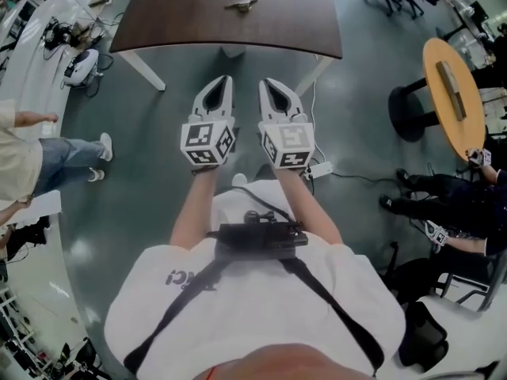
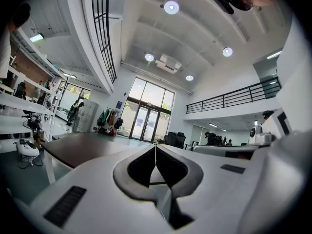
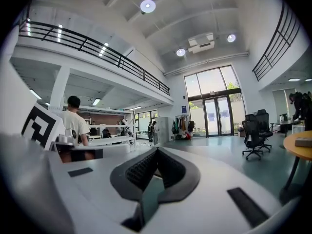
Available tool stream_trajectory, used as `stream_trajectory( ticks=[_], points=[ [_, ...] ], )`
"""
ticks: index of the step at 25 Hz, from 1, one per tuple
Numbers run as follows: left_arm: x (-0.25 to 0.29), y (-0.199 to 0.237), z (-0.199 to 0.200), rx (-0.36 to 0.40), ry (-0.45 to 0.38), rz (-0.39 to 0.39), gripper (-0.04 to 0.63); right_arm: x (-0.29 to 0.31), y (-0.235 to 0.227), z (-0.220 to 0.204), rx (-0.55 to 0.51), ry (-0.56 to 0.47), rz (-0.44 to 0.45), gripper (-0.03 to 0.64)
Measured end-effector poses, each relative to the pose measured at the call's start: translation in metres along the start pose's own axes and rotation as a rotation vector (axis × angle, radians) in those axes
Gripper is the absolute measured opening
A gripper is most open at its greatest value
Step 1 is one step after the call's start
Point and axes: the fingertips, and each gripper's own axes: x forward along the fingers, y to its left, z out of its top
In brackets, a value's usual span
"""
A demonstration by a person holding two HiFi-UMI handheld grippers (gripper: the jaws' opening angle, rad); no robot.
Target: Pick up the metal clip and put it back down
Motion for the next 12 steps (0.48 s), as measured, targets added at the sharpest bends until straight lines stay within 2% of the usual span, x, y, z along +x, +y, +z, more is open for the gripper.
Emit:
stream_trajectory(
  ticks=[4, 8, 12],
  points=[
    [0.031, -0.004, 0.0, 0.01, 0.002, 0.002, 0.014, 0.022, -0.025, 0.004, 0.001, -0.012, 0.014, 0.005],
    [0.066, -0.002, -0.005, 0.022, 0.014, 0.036, 0.014, 0.052, -0.056, 0.002, 0.015, 0.001, 0.05, 0.005],
    [0.115, 0.006, 0.007, 0.041, -0.005, 0.062, 0.014, 0.09, -0.09, 0.027, -0.001, -0.055, 0.079, 0.005]
  ],
)
